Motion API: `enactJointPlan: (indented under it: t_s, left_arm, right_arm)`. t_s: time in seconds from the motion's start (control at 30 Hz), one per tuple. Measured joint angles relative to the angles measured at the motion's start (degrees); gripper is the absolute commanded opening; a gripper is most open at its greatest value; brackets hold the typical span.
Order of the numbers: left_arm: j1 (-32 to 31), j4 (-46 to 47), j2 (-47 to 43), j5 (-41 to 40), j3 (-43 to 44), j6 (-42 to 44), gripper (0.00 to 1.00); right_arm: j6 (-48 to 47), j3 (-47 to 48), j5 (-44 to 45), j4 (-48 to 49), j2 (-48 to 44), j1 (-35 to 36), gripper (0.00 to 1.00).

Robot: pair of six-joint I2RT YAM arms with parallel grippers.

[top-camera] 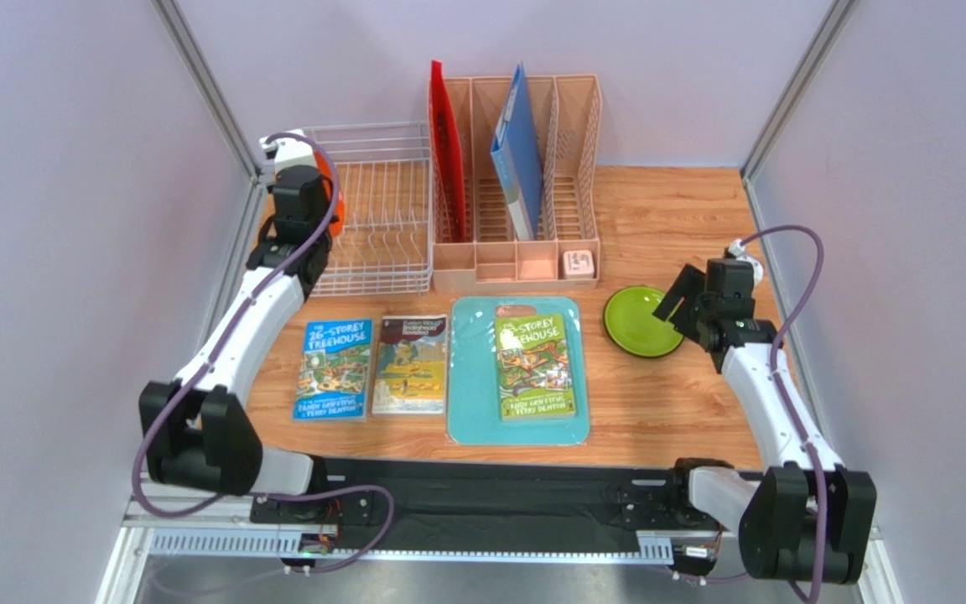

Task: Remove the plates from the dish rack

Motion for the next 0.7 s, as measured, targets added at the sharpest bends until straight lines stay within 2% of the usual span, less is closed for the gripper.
enactJointPlan:
  t_s: [0.13,0.3,0.47,0.53,0.7]
  left_arm:
    - [-0.04,-1.97,-9.03,6.43,-4.57,-6.16,0.0]
    - [-0.61,-1.73,-18.29,21.81,-15.1,-16.72,0.0]
    - [-6.71,1.57,-17.57,33.57,-22.25,-25.66,0.0]
    - [-10.73,3.89,-16.02,36.98,-24.2,-28.94,0.0]
    - [-17.22,10.67,-9.94,42.99,-24.57,-35.04,0.0]
  right_arm:
    - [-0.55,0.17,-3.74,-0.42,-5.55,0.22,0.79]
    - [-0.85,0.7,-13.99,0.5,-9.7,0.83,0.79]
    - [0.17,0.48,-21.59,3.93,-9.7,3.8,0.78]
    - [0.94,0.31,-23.56,5.77,-9.27,7.54,0.78]
    - [3.15,0.11,-26.16,10.32,-6.56,13.25,0.78]
